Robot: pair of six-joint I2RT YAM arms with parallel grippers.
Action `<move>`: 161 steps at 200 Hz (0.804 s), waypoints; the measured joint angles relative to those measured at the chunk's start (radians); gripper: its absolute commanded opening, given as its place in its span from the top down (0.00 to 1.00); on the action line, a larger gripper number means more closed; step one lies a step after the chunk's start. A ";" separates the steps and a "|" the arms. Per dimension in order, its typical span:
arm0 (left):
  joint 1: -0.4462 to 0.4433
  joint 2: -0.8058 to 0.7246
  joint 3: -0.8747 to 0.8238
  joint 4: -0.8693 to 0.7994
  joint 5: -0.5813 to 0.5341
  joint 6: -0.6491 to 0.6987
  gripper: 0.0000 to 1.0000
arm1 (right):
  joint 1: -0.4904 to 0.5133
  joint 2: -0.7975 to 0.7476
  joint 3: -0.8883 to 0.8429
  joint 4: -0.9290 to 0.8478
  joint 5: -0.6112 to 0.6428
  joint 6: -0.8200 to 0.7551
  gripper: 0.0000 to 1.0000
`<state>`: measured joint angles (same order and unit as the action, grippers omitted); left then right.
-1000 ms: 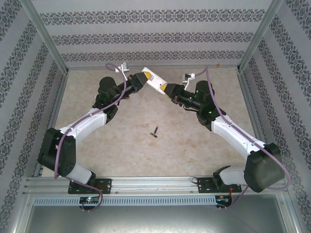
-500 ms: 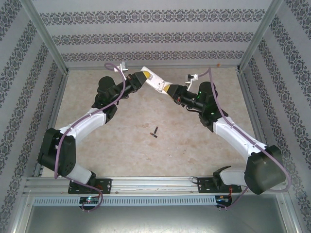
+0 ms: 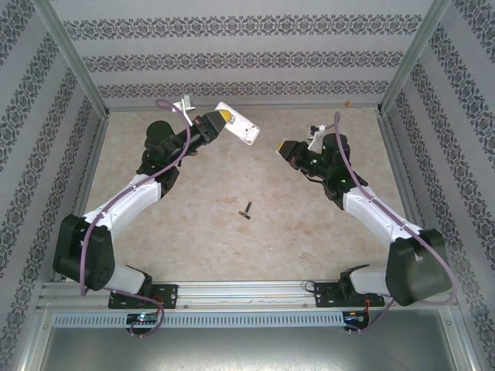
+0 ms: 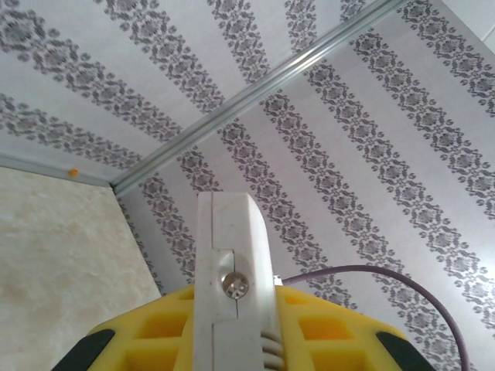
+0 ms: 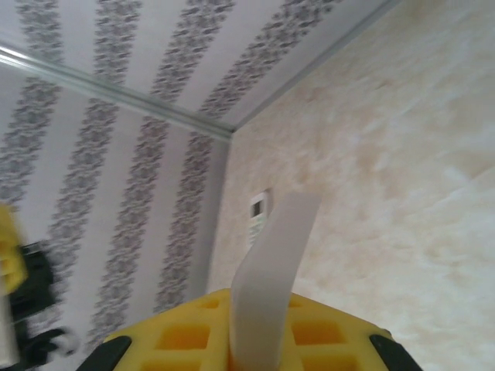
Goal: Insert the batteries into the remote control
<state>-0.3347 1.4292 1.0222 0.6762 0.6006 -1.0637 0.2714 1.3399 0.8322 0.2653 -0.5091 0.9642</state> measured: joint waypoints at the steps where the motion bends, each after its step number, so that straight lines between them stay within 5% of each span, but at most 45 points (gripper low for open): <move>1: 0.001 -0.003 0.000 -0.004 0.000 0.004 1.00 | -0.001 0.003 0.000 0.000 0.000 -0.003 0.83; 83: 0.003 -0.057 -0.086 -0.151 -0.037 0.123 1.00 | -0.033 0.486 0.019 -0.064 0.076 -0.209 0.75; 161: 0.003 -0.051 -0.095 -0.163 -0.037 0.137 1.00 | -0.108 0.297 -0.107 -0.115 0.180 -0.162 0.32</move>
<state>-0.3317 1.3777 0.9268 0.5137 0.5640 -0.9264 0.1631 1.6367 0.7254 0.1505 -0.3286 0.8021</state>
